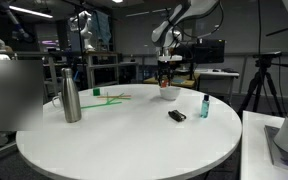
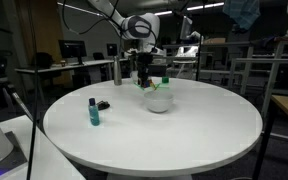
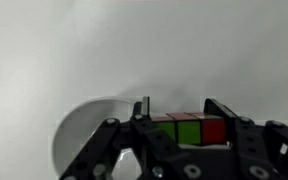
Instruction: Move the bowl to the right and put the rubik's cube inside it
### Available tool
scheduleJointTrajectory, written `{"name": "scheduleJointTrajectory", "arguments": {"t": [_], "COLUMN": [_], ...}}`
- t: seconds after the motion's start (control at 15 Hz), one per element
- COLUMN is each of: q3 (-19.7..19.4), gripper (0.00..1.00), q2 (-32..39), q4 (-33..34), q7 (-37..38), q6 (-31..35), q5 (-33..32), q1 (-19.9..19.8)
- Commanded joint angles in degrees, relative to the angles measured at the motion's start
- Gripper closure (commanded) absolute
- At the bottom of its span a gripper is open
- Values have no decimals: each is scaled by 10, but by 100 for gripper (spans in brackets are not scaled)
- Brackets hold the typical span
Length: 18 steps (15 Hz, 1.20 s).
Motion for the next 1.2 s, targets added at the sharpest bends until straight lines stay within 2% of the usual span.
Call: {"name": "scheduleJointTrajectory", "arguments": {"t": [0.0, 1.13], "q3": [-3, -13], "gripper": [65, 65], "q2": [-18, 10], "q4": [-13, 14], "q7": [9, -1], "q6": [-10, -8], "q5": [12, 15], "q1": [-15, -46]}}
